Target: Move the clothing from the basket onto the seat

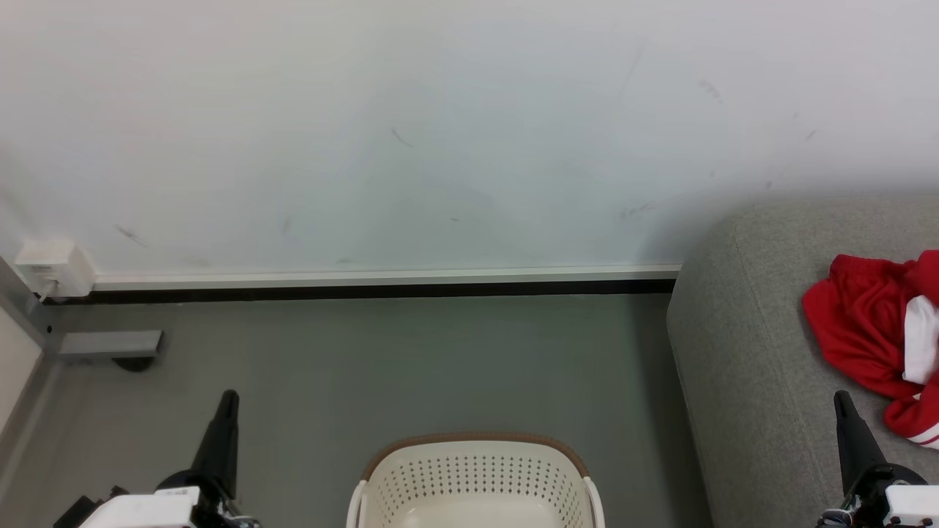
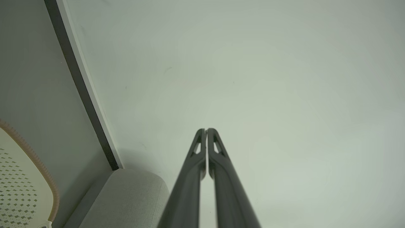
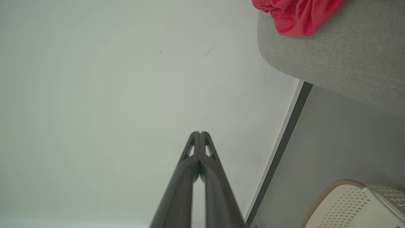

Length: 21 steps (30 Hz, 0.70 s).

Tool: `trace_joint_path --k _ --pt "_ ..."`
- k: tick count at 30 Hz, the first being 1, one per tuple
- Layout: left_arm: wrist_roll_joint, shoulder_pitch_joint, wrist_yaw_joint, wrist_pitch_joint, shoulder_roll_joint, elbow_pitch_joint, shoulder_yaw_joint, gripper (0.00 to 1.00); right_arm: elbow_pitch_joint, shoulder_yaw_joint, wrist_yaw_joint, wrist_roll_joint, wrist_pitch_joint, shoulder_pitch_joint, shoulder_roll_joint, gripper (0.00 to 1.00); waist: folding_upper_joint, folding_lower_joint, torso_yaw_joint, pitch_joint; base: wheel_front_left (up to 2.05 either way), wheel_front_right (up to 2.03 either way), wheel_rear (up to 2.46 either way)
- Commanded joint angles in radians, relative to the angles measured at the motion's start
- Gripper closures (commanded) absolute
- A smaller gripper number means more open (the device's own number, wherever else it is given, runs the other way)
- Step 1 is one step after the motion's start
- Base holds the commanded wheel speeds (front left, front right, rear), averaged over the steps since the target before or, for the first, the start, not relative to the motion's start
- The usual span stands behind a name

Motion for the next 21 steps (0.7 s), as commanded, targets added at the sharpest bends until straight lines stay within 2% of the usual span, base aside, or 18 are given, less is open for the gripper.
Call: trace_joint_path --k 1,21 --pt "-0.014 -0.007 -0.005 0.004 0.007 -0.003 0.001 1.00 -0.005 -0.005 0.001 0.000 0.001 -0.012 0.002 1.00 0.0000 0.0000 0.000 0.000 0.00 0.00 0.00" --pt "-0.014 -0.007 -0.005 0.004 0.007 -0.003 0.001 1.00 -0.005 -0.006 0.001 -0.001 0.002 -0.012 0.002 1.00 0.0000 0.0000 0.000 0.000 0.00 0.00 0.00"
